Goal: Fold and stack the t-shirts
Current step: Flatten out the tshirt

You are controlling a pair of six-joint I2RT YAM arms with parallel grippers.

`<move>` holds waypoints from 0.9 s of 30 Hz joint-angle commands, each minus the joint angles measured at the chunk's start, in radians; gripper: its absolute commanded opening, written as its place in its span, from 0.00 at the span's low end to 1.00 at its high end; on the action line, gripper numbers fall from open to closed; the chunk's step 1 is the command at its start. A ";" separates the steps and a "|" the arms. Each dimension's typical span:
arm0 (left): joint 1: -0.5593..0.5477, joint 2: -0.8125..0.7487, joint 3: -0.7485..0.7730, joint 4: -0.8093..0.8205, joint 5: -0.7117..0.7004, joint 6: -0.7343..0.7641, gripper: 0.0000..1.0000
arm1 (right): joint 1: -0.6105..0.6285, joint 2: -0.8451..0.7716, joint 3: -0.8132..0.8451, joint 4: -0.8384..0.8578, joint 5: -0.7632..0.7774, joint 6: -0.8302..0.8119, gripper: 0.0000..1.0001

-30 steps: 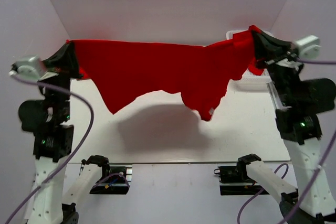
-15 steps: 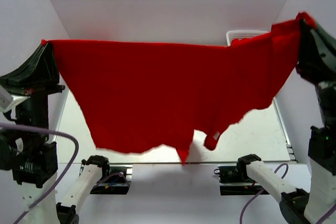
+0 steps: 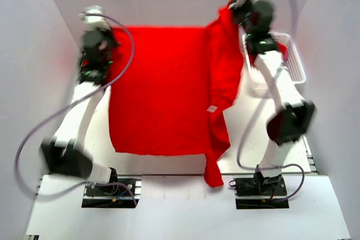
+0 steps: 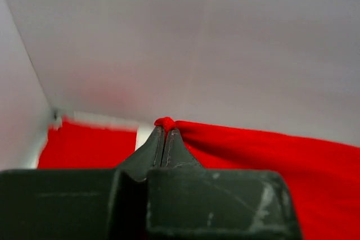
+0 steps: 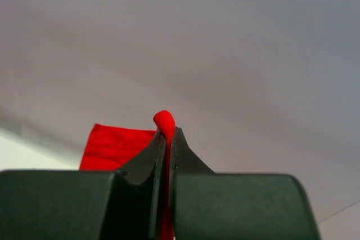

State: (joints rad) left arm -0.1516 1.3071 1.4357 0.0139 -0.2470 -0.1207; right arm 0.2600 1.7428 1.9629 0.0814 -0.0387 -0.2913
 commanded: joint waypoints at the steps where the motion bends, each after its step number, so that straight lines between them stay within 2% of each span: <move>1: 0.007 0.236 -0.034 -0.011 -0.067 -0.008 0.00 | -0.044 0.146 -0.016 -0.014 -0.019 0.041 0.00; 3: 0.007 0.369 0.014 -0.011 -0.058 -0.031 0.00 | -0.053 0.248 -0.003 -0.015 -0.064 0.076 0.00; 4: 0.007 0.435 0.035 -0.011 -0.058 -0.031 0.07 | -0.064 0.327 0.022 -0.022 -0.078 0.090 0.07; 5: 0.007 0.566 0.069 -0.021 -0.043 -0.049 0.17 | -0.068 0.369 0.059 -0.026 -0.117 0.109 0.21; 6: 0.007 0.627 0.154 -0.032 -0.043 -0.059 0.36 | -0.073 0.415 0.073 -0.013 -0.127 0.107 0.46; 7: 0.007 0.683 0.213 -0.079 -0.058 -0.072 0.84 | -0.070 0.548 0.102 -0.025 -0.127 0.107 0.64; 8: 0.007 0.734 0.274 -0.107 -0.076 -0.073 1.00 | -0.068 0.596 0.284 -0.060 -0.109 0.107 0.90; 9: 0.007 0.818 0.413 -0.142 -0.077 -0.073 1.00 | -0.070 0.671 0.350 -0.195 -0.101 0.112 0.90; 11: -0.002 0.869 0.526 -0.235 -0.077 -0.063 1.00 | -0.067 0.702 0.398 -0.206 -0.124 0.109 0.90; 12: -0.002 0.870 0.554 -0.235 -0.077 -0.048 1.00 | -0.067 0.658 0.355 -0.181 -0.130 0.107 0.90; 13: -0.011 0.870 0.554 -0.204 -0.052 -0.039 1.00 | -0.065 0.593 0.246 -0.123 -0.160 0.092 0.90; 14: -0.011 0.856 0.540 -0.187 -0.025 -0.039 1.00 | -0.064 0.528 0.140 -0.048 -0.171 0.092 0.90; 15: -0.011 0.839 0.487 -0.168 0.001 -0.039 1.00 | -0.059 0.503 0.104 -0.031 -0.178 0.093 0.90; 18: -0.011 0.775 0.369 -0.120 0.101 -0.039 1.00 | -0.057 0.460 0.088 -0.147 -0.250 0.148 0.90; 19: -0.011 0.764 0.344 -0.120 0.142 -0.065 1.00 | -0.059 0.454 0.096 -0.261 -0.250 0.200 0.90; 23: -0.011 0.721 0.220 -0.130 0.239 -0.089 1.00 | -0.067 0.402 0.006 -0.362 -0.279 0.397 0.90; 27: -0.020 0.693 0.103 -0.141 0.287 -0.114 1.00 | -0.061 0.261 -0.274 -0.306 -0.323 0.483 0.90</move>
State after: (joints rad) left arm -0.1646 2.0415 1.6150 -0.0963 -0.0418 -0.2073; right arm 0.2005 2.0727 1.8393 -0.1814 -0.3031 0.0658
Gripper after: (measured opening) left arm 0.992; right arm 0.901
